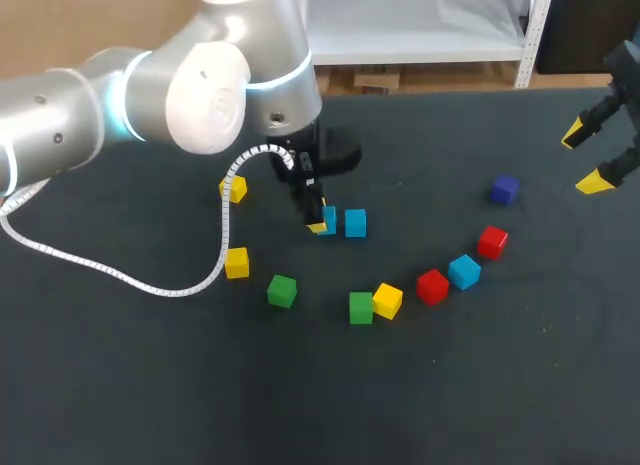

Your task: Place the blue cubes, place green cubes on the blue cubes, place the yellow cubes on the green cubes, then place the red cubes on the yellow cubes, and place purple cube on the red cubes.

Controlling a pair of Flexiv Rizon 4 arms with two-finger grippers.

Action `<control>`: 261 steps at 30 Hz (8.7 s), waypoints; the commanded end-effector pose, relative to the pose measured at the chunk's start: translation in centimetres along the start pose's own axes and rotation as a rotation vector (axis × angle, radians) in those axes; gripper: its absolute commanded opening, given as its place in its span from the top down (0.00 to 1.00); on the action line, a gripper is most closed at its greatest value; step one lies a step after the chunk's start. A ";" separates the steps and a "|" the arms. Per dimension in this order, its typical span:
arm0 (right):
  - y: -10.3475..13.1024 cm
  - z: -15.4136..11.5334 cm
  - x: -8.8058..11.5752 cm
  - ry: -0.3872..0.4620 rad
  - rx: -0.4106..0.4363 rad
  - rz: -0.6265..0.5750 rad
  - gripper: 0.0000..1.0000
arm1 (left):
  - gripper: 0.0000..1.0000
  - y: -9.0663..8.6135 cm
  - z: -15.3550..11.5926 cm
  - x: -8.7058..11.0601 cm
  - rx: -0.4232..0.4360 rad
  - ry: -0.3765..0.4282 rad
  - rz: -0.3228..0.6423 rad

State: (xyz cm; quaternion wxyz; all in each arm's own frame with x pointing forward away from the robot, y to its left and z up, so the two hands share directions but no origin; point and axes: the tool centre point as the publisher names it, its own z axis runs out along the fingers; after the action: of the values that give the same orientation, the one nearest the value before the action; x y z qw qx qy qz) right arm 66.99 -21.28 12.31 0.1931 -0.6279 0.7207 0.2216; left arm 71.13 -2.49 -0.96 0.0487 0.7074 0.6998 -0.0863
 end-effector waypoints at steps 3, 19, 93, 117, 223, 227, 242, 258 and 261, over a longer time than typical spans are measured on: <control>0.0 0.0 0.0 -0.001 0.001 0.000 0.00 | 1.00 0.1 0.1 0.1 0.000 0.004 0.003; 0.0 0.0 0.0 -0.001 0.001 0.000 0.00 | 1.00 -0.6 0.0 0.4 0.007 0.008 0.002; 0.0 0.0 0.0 -0.001 0.001 0.000 0.00 | 0.00 -2.3 -5.4 4.1 -0.026 -0.128 -0.049; 0.0 0.0 0.0 -0.001 0.001 0.000 0.00 | 0.00 -5.3 -10.8 12.4 -0.076 -0.301 -0.056; 5.2 16.9 -2.3 0.293 -0.272 -0.616 0.00 | 0.00 -4.7 -12.0 13.6 -0.081 -0.300 -0.044; 5.0 16.7 -2.1 0.289 -0.266 -0.608 0.00 | 0.00 -4.7 -12.0 13.6 -0.081 -0.300 -0.044; 5.1 17.3 -2.0 0.284 -0.264 -0.588 0.00 | 0.00 -4.7 -12.0 13.6 -0.081 -0.300 -0.044; 5.1 18.1 -1.9 0.287 -0.278 -0.557 0.99 | 0.00 -4.7 -12.0 13.6 -0.081 -0.300 -0.044; 5.0 18.1 -1.9 0.284 -0.276 -0.550 1.00 | 0.00 -4.7 -12.0 13.6 -0.081 -0.300 -0.044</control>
State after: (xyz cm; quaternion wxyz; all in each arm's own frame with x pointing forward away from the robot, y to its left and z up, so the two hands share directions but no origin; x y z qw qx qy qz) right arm 62.04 -9.05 -1.07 0.0567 -0.8443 0.5069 0.1642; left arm 67.05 13.11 8.47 0.1784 0.6674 0.7045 -0.1626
